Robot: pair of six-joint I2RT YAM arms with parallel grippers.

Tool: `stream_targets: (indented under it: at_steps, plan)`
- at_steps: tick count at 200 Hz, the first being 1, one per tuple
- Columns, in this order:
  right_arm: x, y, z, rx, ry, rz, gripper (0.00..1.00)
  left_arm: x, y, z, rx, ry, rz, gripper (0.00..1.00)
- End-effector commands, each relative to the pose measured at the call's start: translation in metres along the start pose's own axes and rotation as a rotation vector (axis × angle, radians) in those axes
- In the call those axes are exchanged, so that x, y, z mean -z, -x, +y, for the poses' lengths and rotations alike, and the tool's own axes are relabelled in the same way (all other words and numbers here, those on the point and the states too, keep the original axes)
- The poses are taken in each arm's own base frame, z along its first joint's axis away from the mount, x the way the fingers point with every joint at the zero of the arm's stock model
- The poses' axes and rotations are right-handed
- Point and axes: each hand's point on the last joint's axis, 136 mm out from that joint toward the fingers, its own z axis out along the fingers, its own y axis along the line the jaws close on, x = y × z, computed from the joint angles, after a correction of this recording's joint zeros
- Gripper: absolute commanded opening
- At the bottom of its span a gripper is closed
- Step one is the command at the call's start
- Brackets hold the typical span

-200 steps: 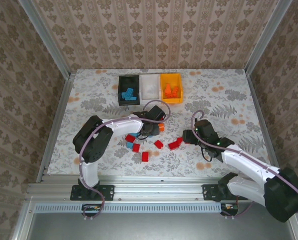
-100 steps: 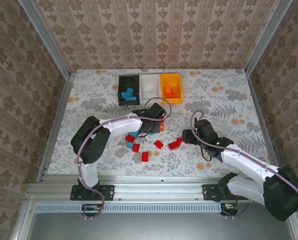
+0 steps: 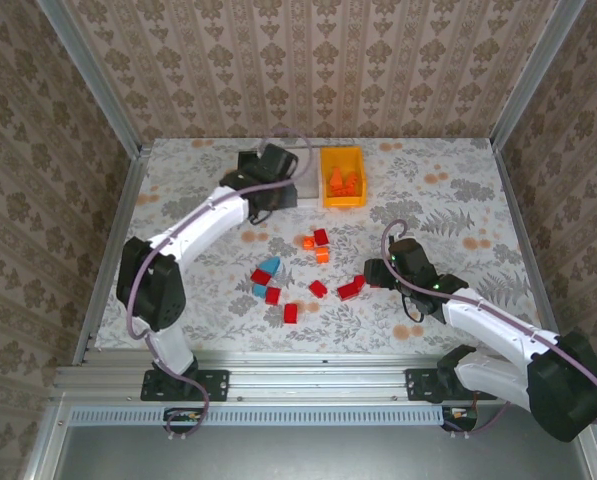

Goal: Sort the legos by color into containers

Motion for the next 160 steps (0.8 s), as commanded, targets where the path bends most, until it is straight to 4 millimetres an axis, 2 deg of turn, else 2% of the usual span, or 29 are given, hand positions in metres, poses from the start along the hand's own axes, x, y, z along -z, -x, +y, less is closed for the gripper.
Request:
stream_targets:
  at_steps: [1, 18, 34, 37, 46, 81, 125, 147, 160]
  plan:
    - [-0.001, 0.004, 0.005, -0.012, 0.023, -0.003, 0.76, -0.009, 0.015, 0.022, -0.032, -0.003, 0.039, 0.24]
    - [-0.001, 0.004, 0.004, -0.012, 0.022, -0.006, 0.76, -0.022, 0.036, 0.029, -0.033, -0.011, 0.045, 0.24]
    - [-0.001, 0.003, 0.004, -0.011, 0.021, -0.005, 0.76, -0.042, 0.044, 0.03, -0.045, -0.008, 0.079, 0.24]
    - [-0.001, 0.003, 0.004, -0.011, 0.021, -0.004, 0.76, -0.046, 0.05, 0.044, -0.022, 0.011, 0.08, 0.23]
    - [-0.001, 0.004, 0.004, -0.011, 0.02, -0.006, 0.76, -0.055, 0.058, 0.049, -0.01, 0.015, 0.087, 0.23]
    - [-0.002, 0.002, 0.004, -0.011, 0.024, -0.002, 0.76, -0.1, 0.061, 0.071, 0.044, 0.036, 0.147, 0.21]
    - [-0.005, 0.0, 0.007, -0.013, 0.033, 0.011, 0.76, -0.124, 0.068, 0.095, 0.044, 0.106, 0.146, 0.22]
    - [-0.007, -0.001, 0.007, -0.012, 0.032, 0.02, 0.76, -0.129, 0.07, 0.109, 0.068, 0.121, 0.146, 0.28]
    - [-0.008, -0.002, 0.007, -0.012, 0.032, 0.024, 0.76, -0.131, 0.072, 0.114, 0.075, 0.114, 0.146, 0.39]
